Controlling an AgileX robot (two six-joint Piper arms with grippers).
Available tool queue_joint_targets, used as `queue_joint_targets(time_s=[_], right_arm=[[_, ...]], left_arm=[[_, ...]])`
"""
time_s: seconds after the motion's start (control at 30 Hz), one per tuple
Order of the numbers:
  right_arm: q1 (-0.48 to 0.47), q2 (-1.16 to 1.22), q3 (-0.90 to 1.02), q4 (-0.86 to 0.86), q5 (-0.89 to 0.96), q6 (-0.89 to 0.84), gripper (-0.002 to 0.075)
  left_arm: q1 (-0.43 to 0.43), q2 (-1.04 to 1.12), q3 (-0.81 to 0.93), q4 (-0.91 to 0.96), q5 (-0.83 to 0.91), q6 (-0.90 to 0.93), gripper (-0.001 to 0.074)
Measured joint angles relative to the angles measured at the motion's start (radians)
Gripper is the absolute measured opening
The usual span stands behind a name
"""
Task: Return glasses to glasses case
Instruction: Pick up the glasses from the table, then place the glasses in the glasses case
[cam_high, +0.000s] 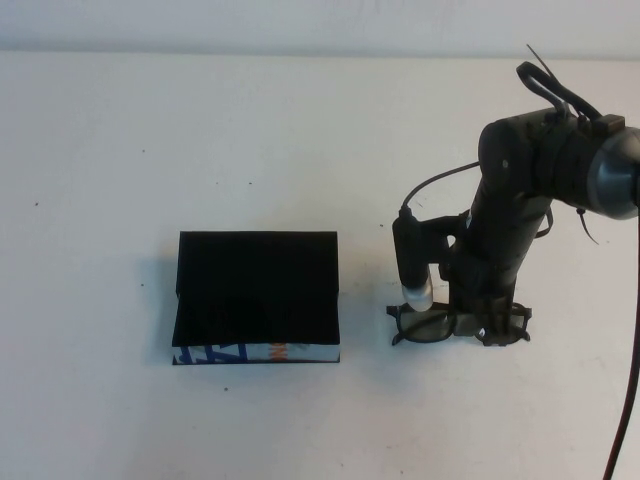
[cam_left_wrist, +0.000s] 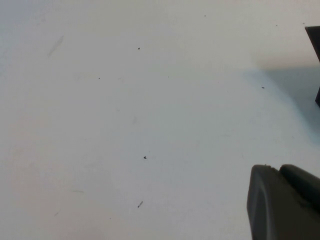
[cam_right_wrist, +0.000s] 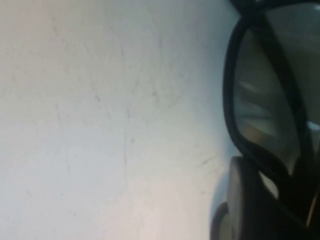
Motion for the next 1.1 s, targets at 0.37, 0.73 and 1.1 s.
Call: queue_joint_targets(time_s=[0.37,0.73,1.1], right_arm=[[0.017,-0.036,-0.011,-0.002,0.107,0.191,0.0062],[0.242,-0.093,-0.244,0.014,0.163,0.255,0.0062],[0.386,0.168,-0.554,0.009,0.169,0.255,0.0062]], left_arm=[[0.0,0.0,0.0,0.0,0.0,0.0,-0.0004],[0.0,0.0,0.0,0.0,0.0,0.0,-0.0004],[0.0,0.0,0.0,0.0,0.0,0.0,-0.0004]])
